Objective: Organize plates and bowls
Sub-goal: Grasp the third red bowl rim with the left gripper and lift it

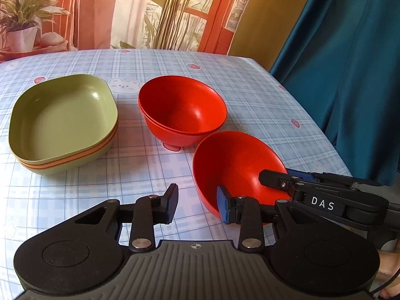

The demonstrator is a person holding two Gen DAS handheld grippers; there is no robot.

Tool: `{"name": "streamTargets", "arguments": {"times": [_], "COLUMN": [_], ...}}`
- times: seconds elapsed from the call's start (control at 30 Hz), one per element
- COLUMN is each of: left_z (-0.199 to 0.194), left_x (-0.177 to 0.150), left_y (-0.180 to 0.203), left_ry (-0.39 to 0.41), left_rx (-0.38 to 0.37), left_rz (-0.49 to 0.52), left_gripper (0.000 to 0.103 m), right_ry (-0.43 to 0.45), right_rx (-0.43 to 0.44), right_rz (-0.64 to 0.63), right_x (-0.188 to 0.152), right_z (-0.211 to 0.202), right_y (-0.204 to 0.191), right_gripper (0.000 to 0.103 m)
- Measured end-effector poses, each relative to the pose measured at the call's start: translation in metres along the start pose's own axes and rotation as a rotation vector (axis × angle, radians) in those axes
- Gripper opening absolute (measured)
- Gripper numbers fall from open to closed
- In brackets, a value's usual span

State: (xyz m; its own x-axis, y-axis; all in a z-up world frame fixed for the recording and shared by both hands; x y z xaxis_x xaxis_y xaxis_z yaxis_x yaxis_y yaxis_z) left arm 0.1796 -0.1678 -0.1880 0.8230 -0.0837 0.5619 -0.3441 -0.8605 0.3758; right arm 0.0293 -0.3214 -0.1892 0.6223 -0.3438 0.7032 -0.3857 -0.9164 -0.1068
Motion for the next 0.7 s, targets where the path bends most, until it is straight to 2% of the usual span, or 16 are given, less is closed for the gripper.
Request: {"name": "streamTargets", "arguments": {"times": [0.07,0.27,0.7], "left_z": [0.0008,0.0040,-0.0008], "left_x": [-0.0009,-0.0016,-0.0006], "left_y": [0.0013,0.0025,0.0043], "left_ry": [-0.002,-0.013,0.001], "left_rx": [-0.008,-0.037,-0.055], "left_rz": [0.009,0.008,0.005], "left_gripper": [0.030,0.030,0.030], "right_ry": [-0.002,0.006,0.010], "right_rx": [0.004,0.017,0.026], "right_rz": [0.019,0.044,0.057], "right_x": [-0.0028,-0.0066,-0.0065], "right_z": [0.0014,0.0021,0.0014], "right_y": [0.0014,0.0010,-0.0040], "right_gripper": [0.021,0.012,0.012]}}
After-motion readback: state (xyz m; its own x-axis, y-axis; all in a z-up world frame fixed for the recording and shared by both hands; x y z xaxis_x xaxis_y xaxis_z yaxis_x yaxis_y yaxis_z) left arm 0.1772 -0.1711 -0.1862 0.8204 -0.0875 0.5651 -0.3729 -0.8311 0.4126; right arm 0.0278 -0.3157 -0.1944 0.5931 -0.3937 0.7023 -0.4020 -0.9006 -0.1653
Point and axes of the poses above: each gripper's, at about its wrist camera, not at the fingertips, and z roughly the way its jaws point, y to its right, x to its top, the point moved 2 cm from there along z, roughly the way its jaws point, and after that the axes turned 12 degrees about -z, right-handed, at the moved point
